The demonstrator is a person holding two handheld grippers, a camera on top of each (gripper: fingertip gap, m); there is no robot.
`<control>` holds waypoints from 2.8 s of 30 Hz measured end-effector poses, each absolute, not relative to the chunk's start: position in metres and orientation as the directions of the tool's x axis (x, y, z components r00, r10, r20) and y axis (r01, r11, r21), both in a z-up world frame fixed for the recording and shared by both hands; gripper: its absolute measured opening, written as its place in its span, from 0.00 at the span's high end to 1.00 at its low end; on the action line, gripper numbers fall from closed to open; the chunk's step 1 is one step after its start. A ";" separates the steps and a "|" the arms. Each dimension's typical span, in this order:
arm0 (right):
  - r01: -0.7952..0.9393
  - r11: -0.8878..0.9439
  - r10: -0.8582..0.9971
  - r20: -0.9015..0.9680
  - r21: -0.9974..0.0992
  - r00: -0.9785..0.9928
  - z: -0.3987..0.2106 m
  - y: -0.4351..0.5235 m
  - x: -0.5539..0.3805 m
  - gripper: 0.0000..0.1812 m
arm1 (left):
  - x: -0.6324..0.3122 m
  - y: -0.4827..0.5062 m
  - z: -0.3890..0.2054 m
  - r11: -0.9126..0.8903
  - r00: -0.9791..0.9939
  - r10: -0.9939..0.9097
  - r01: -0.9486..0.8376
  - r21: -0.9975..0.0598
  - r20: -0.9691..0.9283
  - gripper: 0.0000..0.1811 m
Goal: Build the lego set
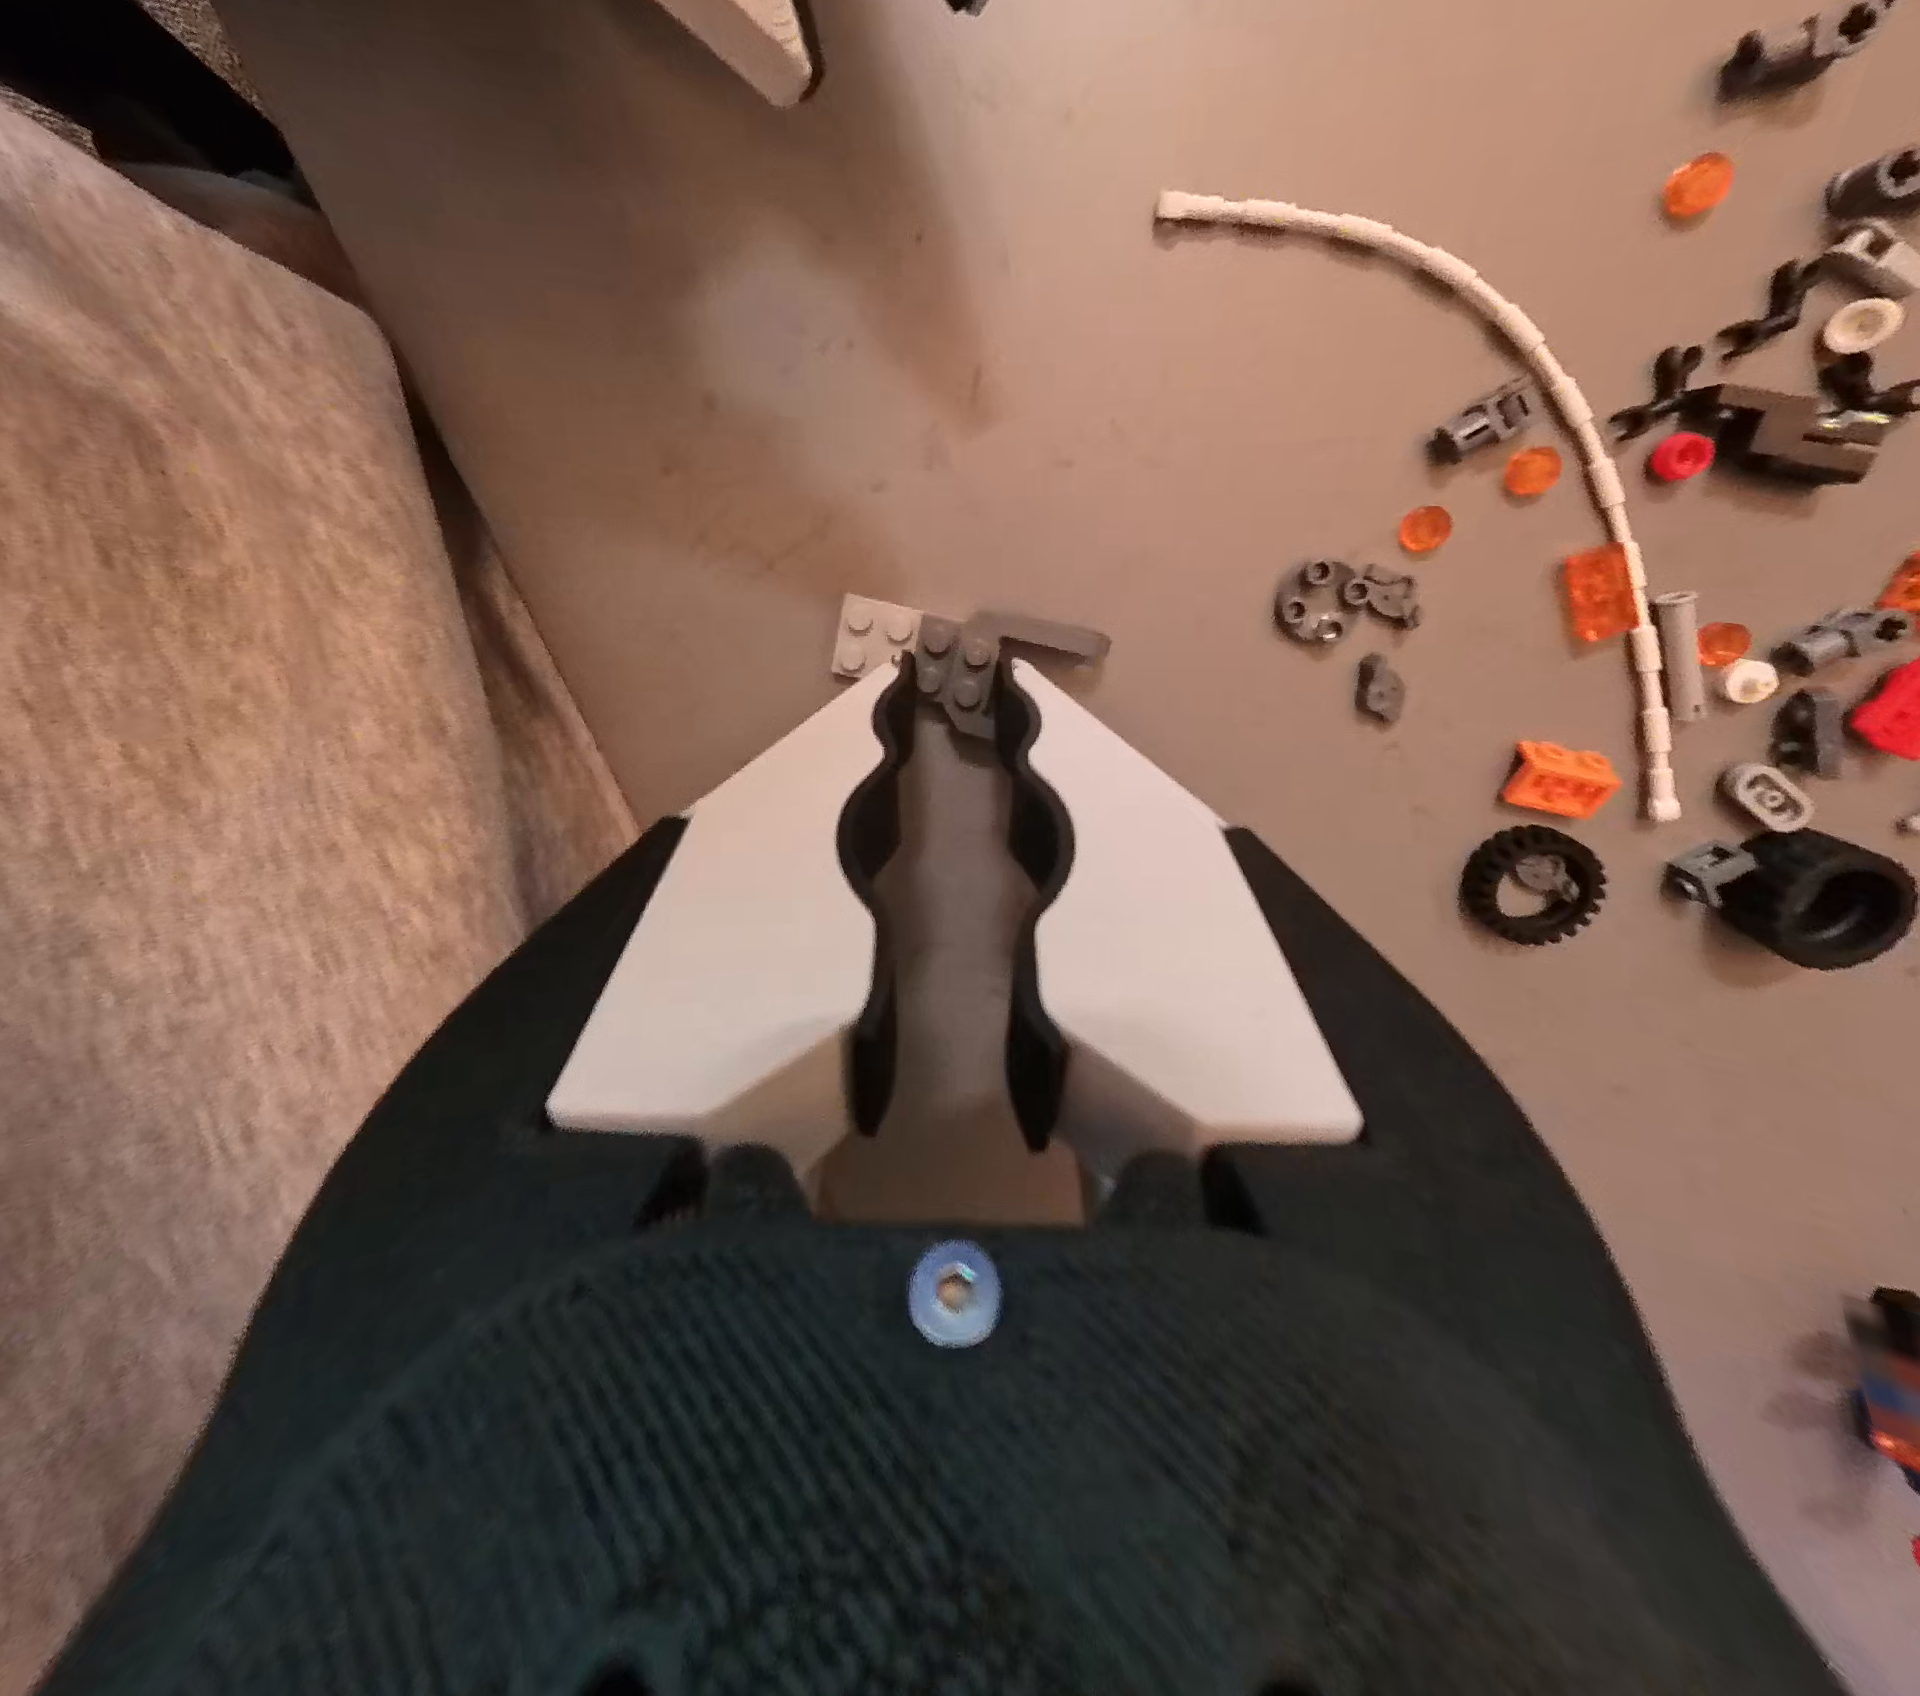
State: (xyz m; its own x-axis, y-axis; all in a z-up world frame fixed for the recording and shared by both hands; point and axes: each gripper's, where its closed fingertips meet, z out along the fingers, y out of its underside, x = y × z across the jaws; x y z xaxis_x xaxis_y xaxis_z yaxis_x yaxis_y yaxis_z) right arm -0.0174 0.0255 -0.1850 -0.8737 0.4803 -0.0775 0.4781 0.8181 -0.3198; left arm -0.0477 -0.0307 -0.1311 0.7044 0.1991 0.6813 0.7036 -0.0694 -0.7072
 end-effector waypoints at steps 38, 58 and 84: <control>0.663 0.718 0.630 -0.206 -0.210 -0.748 -0.189 0.026 -0.022 0.91 | -0.050 -0.036 -0.128 -0.030 0.637 0.123 0.769 -0.639 0.761 0.87; 0.663 0.694 0.604 -0.273 -0.281 -0.748 -0.178 0.010 -0.023 0.89 | -0.052 -0.037 -0.127 -0.016 0.619 0.114 0.783 -0.621 0.777 0.87; 0.675 0.681 0.614 -0.281 -0.284 -0.738 -0.187 0.007 -0.016 0.97 | -0.054 -0.040 -0.125 0.005 0.594 0.094 0.802 -0.597 0.799 0.87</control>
